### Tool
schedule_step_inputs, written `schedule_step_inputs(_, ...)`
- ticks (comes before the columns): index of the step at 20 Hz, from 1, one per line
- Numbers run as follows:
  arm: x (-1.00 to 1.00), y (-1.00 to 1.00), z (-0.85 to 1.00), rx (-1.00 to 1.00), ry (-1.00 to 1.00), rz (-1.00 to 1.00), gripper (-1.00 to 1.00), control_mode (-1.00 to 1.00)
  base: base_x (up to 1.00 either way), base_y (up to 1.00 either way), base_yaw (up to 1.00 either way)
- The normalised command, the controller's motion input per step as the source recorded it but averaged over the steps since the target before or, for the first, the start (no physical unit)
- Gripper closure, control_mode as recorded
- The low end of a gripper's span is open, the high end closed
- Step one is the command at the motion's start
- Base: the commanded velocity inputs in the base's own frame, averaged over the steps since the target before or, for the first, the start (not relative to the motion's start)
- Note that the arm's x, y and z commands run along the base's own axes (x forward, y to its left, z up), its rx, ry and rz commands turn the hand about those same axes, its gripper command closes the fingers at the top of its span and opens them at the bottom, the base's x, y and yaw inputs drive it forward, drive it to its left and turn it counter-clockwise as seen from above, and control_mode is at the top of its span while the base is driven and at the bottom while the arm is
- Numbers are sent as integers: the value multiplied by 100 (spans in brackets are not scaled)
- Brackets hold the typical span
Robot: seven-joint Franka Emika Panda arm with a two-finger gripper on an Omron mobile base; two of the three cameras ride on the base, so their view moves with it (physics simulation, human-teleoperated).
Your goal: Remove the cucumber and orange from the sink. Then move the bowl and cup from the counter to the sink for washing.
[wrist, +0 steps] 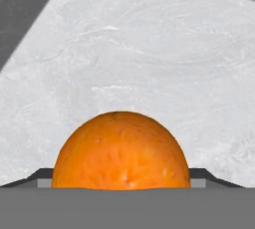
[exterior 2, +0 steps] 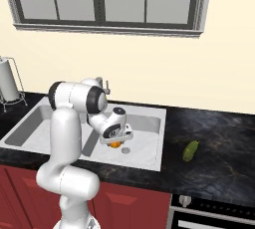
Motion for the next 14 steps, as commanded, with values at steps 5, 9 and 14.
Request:
schedule_step_inputs(5,-1,-6,18,0,3,0,100,-100,0,0,0)
schedule_step_inputs(9,-6,-8,28,0,5,0,100,-100,0,0,0)
schedule_step_inputs(14,-12,-14,35,0,0,0,100,-100,0,0,0)
